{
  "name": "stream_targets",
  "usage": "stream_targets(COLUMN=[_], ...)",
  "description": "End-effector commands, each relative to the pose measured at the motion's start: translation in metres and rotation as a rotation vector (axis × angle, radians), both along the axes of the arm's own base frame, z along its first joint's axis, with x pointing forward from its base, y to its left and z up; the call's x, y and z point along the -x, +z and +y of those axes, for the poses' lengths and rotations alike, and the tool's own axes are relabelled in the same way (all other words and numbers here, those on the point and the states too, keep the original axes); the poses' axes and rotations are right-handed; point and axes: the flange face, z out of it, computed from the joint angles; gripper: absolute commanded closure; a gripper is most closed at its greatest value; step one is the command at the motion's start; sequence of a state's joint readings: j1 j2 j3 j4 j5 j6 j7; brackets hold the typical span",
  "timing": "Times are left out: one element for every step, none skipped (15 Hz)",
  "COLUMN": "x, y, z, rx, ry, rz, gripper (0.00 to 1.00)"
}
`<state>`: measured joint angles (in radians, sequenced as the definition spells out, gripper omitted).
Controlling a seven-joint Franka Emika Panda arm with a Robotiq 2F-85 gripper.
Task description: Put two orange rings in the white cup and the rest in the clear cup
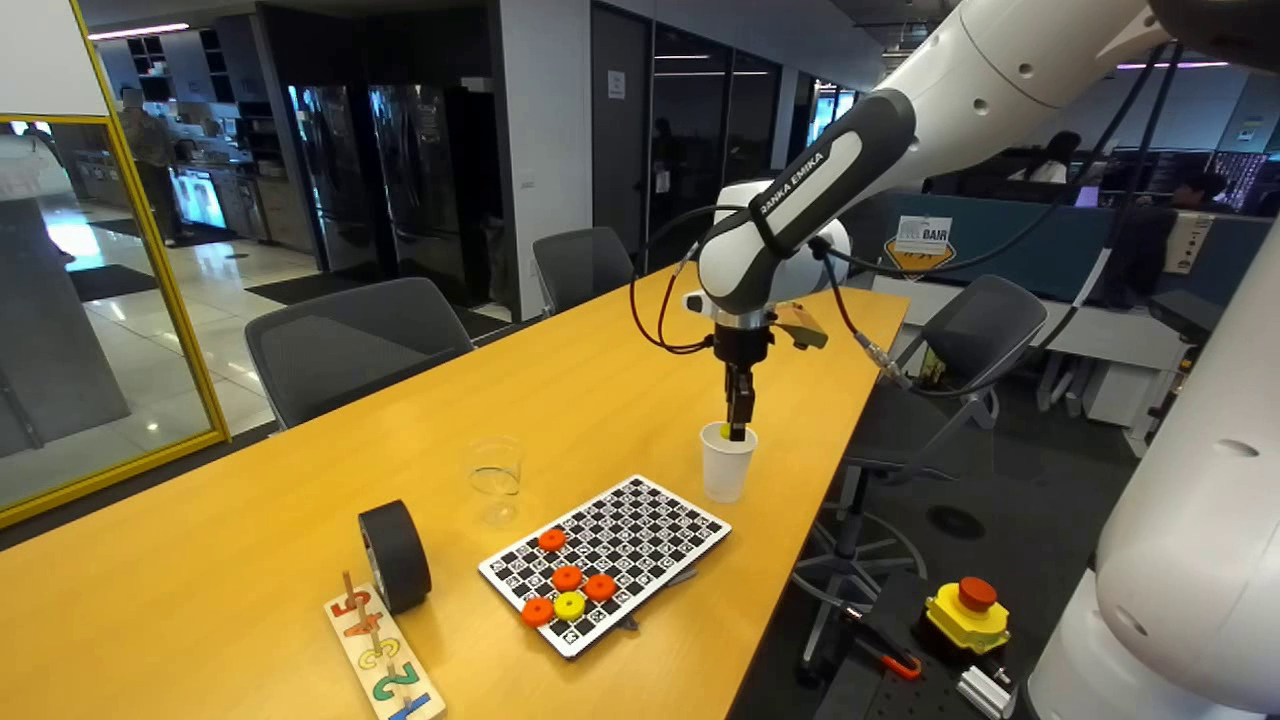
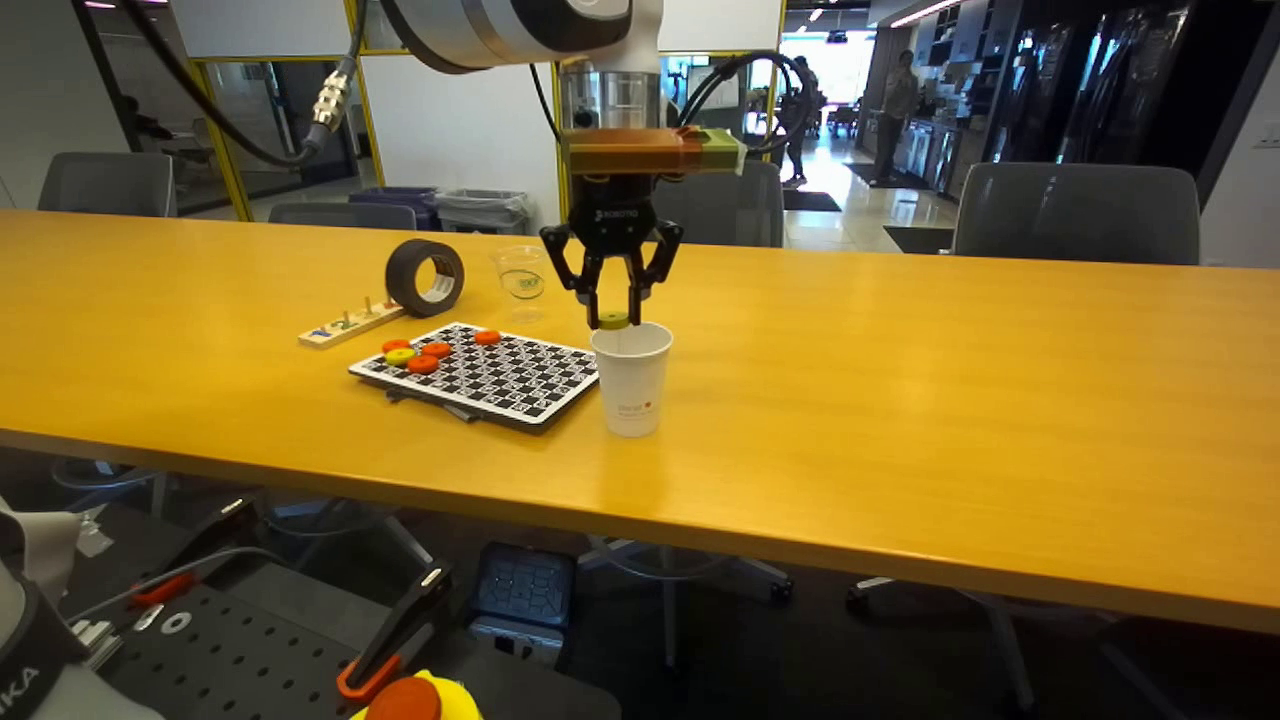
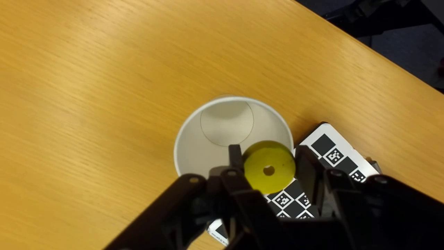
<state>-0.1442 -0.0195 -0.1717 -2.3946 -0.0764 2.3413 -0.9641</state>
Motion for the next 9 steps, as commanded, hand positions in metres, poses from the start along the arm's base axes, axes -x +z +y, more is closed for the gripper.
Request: stream_targets(x=[-0.013,-0.014,-0.016,-0.017,-0.019,-0.021,-0.021,-0.022,-0.023], y=[0.000,-0.002,-0.003,-0.003,-0.004,-0.005,-0.006,-0.006,-0.006], z=[-0.009,-0.011,-0.012,-0.014,-0.015,-0.017,-0.018,-0.019,-0.020], rx=[-0.001,0.000,0.000,0.000,0.000,0.000,0.004,0.004,0.005], ry=[-0.015,-0.017,-0.017,-0.018,-0.022,-0.030,-0.038,-0.040,-0.042], rz=[-0.005,-0.004,-0.003,-0.002,-0.001,0.003,0.004,0.005,0.005], gripper=[0.78,0.78,0.78,0.78,0.76,0.33,0.33,0.26,0.19])
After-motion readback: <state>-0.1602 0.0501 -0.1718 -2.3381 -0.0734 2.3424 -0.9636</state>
